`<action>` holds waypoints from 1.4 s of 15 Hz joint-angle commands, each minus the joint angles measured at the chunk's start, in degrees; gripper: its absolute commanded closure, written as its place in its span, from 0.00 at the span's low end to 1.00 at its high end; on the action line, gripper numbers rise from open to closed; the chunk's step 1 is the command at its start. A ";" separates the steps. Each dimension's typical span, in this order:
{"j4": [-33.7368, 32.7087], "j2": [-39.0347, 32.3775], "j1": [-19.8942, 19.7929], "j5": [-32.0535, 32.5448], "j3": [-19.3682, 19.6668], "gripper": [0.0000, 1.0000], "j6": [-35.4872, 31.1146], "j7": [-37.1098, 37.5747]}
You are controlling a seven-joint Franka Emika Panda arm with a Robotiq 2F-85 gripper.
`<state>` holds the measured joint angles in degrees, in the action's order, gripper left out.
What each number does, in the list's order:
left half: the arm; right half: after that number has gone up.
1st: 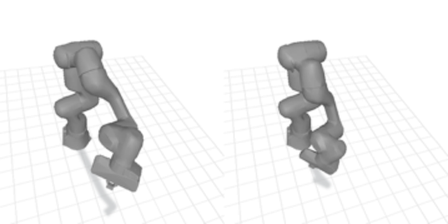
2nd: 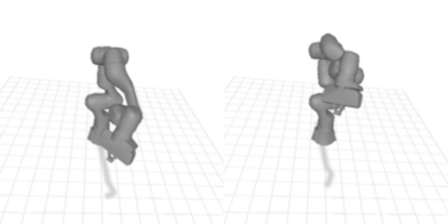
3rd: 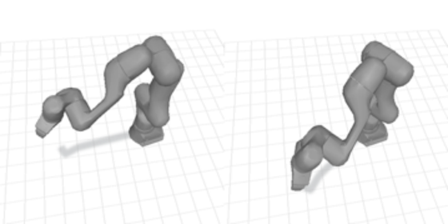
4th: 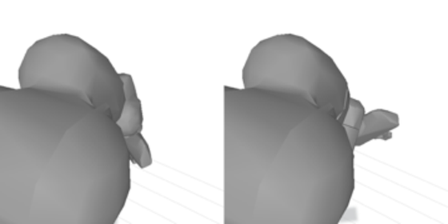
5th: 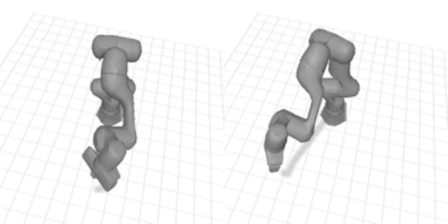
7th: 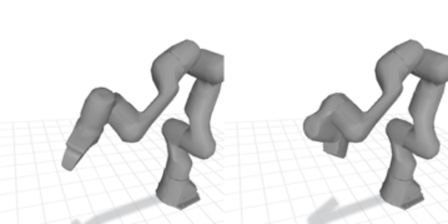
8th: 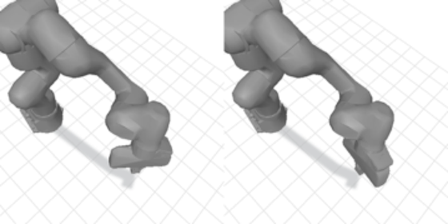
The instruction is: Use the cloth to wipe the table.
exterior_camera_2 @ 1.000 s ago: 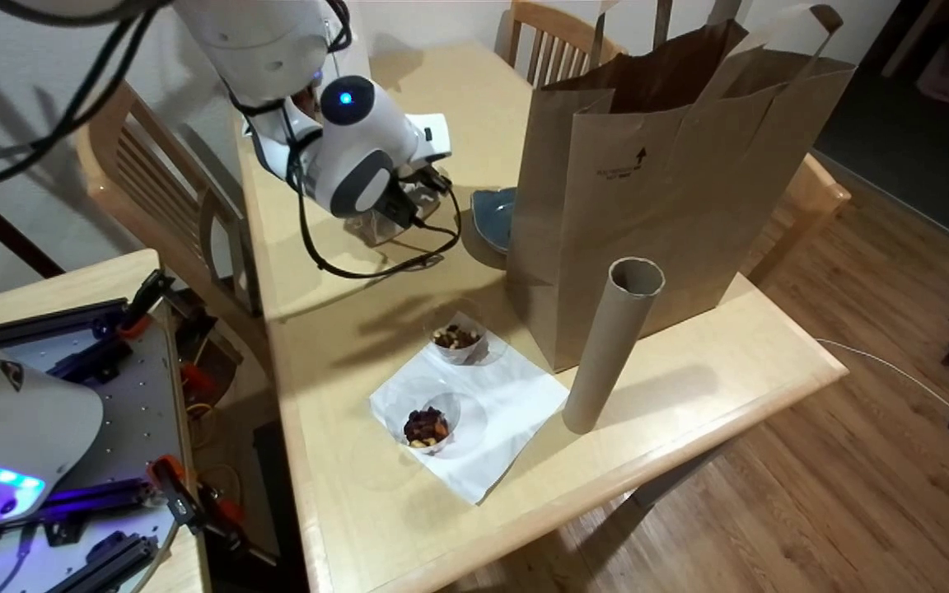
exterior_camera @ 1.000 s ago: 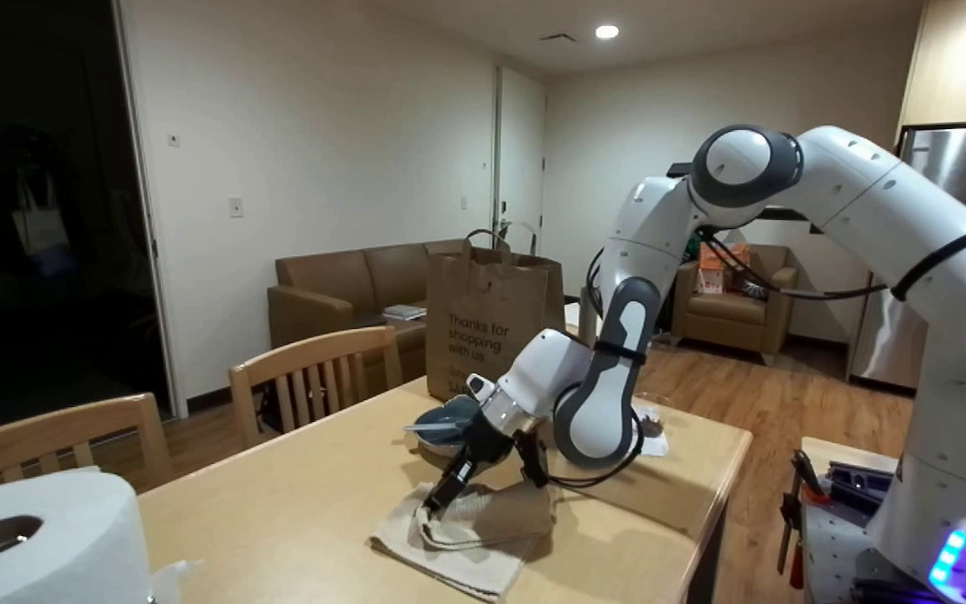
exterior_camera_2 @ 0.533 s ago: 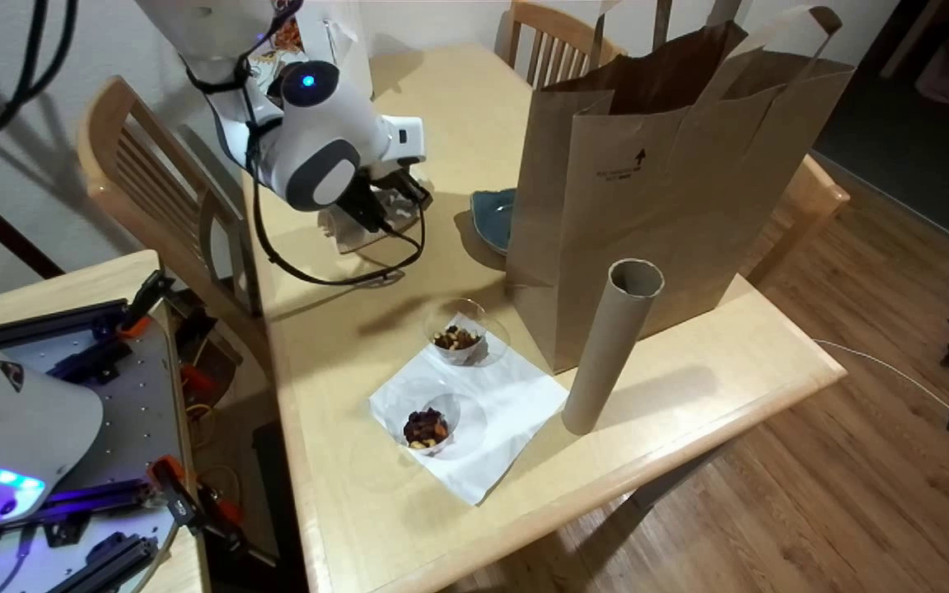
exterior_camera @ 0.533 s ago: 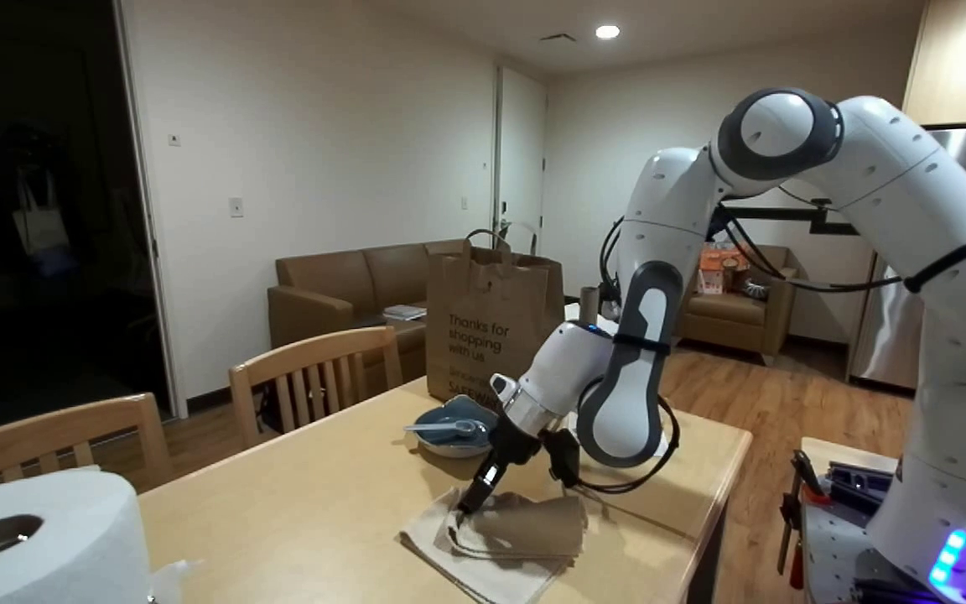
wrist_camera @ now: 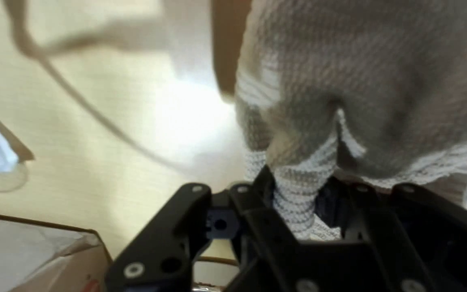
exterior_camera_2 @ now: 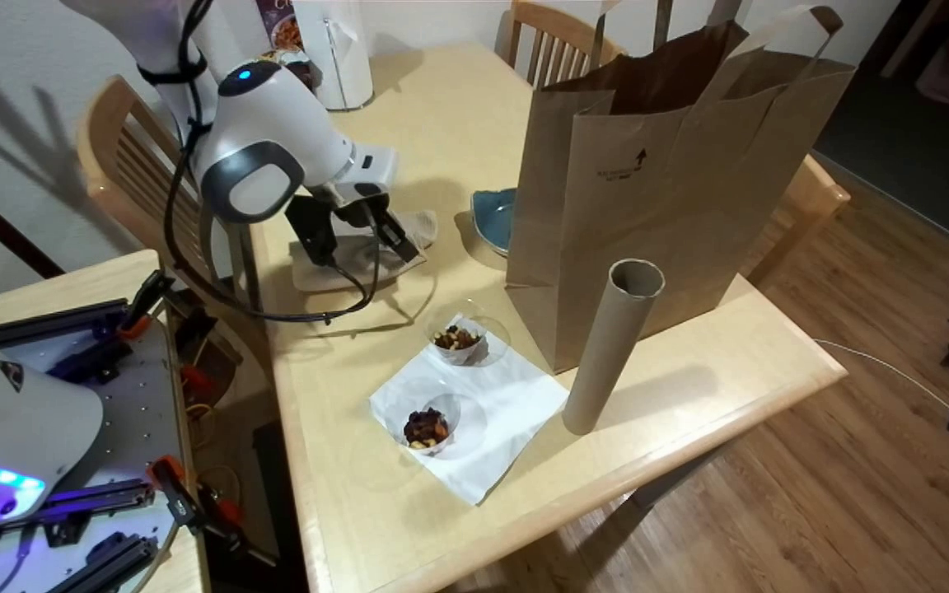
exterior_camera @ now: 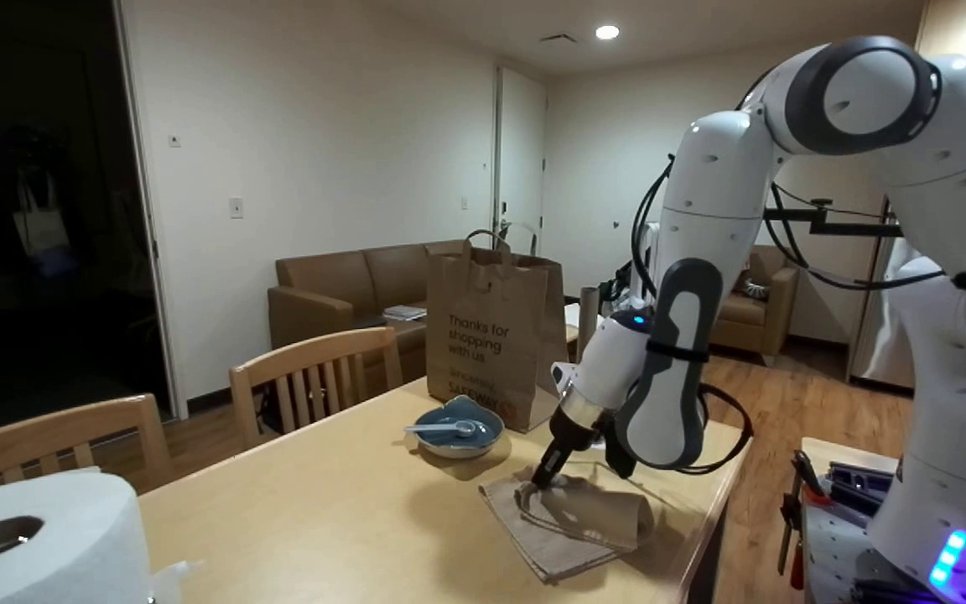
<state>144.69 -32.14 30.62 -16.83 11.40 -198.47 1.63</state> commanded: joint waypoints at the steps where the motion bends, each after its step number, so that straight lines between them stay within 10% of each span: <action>1: 5.03 0.11 13.14 -8.96 11.47 0.95 0.02 -3.34; 5: 7.54 -3.07 25.90 -15.63 24.23 0.95 0.50 -3.13; 8: 7.69 -3.65 27.44 -13.96 25.80 0.95 0.61 -1.48; 14: 1.38 1.65 16.39 -5.90 11.03 0.95 0.57 1.47; 21: -12.32 -4.19 -9.57 10.80 -18.16 0.95 0.21 3.68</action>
<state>136.73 -32.67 31.84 -12.62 2.96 -197.77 4.55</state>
